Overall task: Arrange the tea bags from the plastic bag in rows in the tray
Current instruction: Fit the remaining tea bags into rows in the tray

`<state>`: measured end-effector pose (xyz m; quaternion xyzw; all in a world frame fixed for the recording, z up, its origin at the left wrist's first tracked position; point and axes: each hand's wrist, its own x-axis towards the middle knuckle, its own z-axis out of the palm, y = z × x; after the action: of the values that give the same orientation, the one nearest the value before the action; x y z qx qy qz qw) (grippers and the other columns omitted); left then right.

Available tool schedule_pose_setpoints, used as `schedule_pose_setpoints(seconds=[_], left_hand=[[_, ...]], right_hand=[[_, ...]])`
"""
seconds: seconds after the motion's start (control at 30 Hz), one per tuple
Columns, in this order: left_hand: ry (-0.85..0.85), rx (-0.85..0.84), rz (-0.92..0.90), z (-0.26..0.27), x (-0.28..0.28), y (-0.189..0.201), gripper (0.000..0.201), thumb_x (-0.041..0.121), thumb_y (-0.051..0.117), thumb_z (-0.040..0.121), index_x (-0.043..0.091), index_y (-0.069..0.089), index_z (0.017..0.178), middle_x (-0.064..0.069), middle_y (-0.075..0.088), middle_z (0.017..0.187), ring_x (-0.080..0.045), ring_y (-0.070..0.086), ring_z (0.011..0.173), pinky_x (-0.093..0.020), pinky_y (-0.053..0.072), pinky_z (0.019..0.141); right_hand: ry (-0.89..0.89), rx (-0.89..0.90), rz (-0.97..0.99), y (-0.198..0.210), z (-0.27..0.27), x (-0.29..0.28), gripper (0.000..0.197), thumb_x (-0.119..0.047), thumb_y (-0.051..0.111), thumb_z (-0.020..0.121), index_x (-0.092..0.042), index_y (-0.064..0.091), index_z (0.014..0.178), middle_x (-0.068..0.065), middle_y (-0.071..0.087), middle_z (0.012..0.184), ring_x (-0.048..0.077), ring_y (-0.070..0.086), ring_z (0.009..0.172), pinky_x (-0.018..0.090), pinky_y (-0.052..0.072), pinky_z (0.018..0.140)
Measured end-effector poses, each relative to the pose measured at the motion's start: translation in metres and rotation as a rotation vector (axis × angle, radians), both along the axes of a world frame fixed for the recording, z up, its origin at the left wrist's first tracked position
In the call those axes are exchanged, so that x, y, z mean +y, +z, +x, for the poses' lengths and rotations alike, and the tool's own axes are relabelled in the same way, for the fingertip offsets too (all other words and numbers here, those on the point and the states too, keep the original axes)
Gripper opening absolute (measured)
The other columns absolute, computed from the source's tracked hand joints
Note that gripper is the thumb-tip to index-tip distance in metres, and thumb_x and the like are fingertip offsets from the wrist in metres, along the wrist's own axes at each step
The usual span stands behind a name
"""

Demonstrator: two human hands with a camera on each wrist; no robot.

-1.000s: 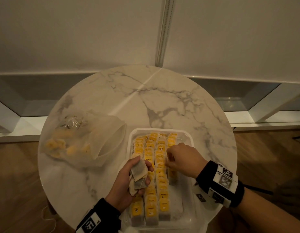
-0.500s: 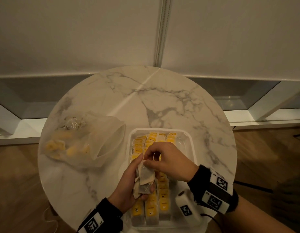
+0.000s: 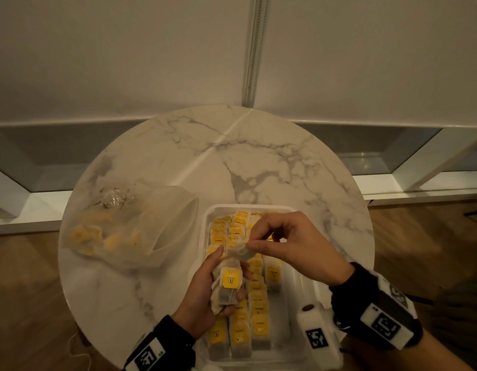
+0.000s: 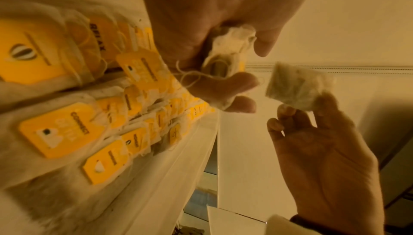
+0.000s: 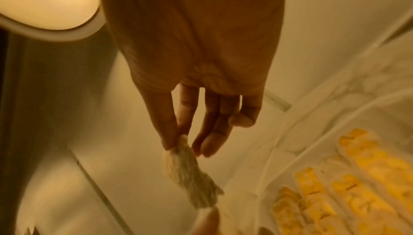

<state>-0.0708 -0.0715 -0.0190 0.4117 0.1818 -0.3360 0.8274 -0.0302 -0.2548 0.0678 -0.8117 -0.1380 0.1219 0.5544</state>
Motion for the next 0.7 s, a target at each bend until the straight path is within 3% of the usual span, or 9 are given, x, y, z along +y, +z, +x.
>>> schedule_pose_setpoints(seconds=[0.07, 0.2, 0.3, 0.47, 0.57, 0.7], left_hand=[[0.010, 0.009, 0.001, 0.001, -0.001, 0.000, 0.058, 0.053, 0.048, 0.089, -0.001, 0.067, 0.092, -0.018, 0.056, 0.078, -0.021, 0.055, 0.044, -0.018, 0.032, 0.031], [0.058, 0.021, -0.050, 0.001, 0.000, 0.002, 0.046, 0.044, 0.047, 0.091, 0.000, 0.060, 0.095, -0.012, 0.060, 0.078, -0.018, 0.055, 0.043, -0.016, 0.032, 0.032], [0.062, 0.012, -0.040, 0.001, 0.001, 0.003, 0.042, 0.041, 0.046, 0.091, 0.003, 0.064, 0.089, -0.010, 0.059, 0.078, -0.017, 0.053, 0.044, -0.015, 0.027, 0.034], [0.069, -0.012, -0.020, -0.001, 0.000, 0.005, 0.036, 0.036, 0.047, 0.090, 0.005, 0.066, 0.085, -0.010, 0.059, 0.079, -0.016, 0.051, 0.045, -0.016, 0.026, 0.034], [0.065, -0.034, 0.004, -0.001, 0.001, 0.006, 0.031, 0.034, 0.050, 0.089, 0.006, 0.063, 0.089, -0.009, 0.059, 0.081, -0.015, 0.051, 0.046, -0.017, 0.026, 0.035], [0.064, -0.068, 0.034, 0.000, 0.000, 0.008, 0.028, 0.031, 0.051, 0.089, 0.006, 0.062, 0.090, -0.009, 0.059, 0.082, -0.015, 0.051, 0.046, -0.016, 0.028, 0.033]], right_hand=[[-0.023, 0.019, 0.053, 0.005, -0.001, -0.005, 0.006, -0.008, 0.077, 0.082, -0.007, 0.074, 0.077, 0.003, 0.072, 0.082, 0.016, 0.065, 0.077, 0.033, 0.047, 0.068], [-0.115, -0.129, -0.053, 0.010, 0.000, -0.013, 0.008, -0.011, 0.075, 0.084, -0.014, 0.072, 0.077, -0.003, 0.074, 0.085, 0.015, 0.068, 0.084, 0.034, 0.049, 0.073], [-0.106, -0.024, 0.020, 0.012, -0.001, -0.015, 0.005, -0.008, 0.074, 0.085, -0.007, 0.073, 0.080, 0.002, 0.075, 0.081, 0.017, 0.069, 0.079, 0.029, 0.054, 0.076], [-0.138, -0.101, -0.084, 0.008, -0.003, -0.016, 0.009, -0.012, 0.073, 0.086, -0.017, 0.073, 0.079, -0.009, 0.075, 0.084, 0.011, 0.068, 0.086, 0.033, 0.052, 0.080], [-0.120, -0.066, -0.072, 0.008, -0.004, -0.014, 0.007, -0.010, 0.074, 0.086, -0.013, 0.072, 0.079, -0.004, 0.074, 0.080, 0.012, 0.069, 0.078, 0.027, 0.055, 0.078], [-0.175, -0.172, -0.199, 0.006, -0.005, -0.015, 0.010, -0.013, 0.073, 0.086, -0.019, 0.072, 0.078, -0.012, 0.073, 0.079, 0.005, 0.067, 0.078, 0.018, 0.049, 0.076]])
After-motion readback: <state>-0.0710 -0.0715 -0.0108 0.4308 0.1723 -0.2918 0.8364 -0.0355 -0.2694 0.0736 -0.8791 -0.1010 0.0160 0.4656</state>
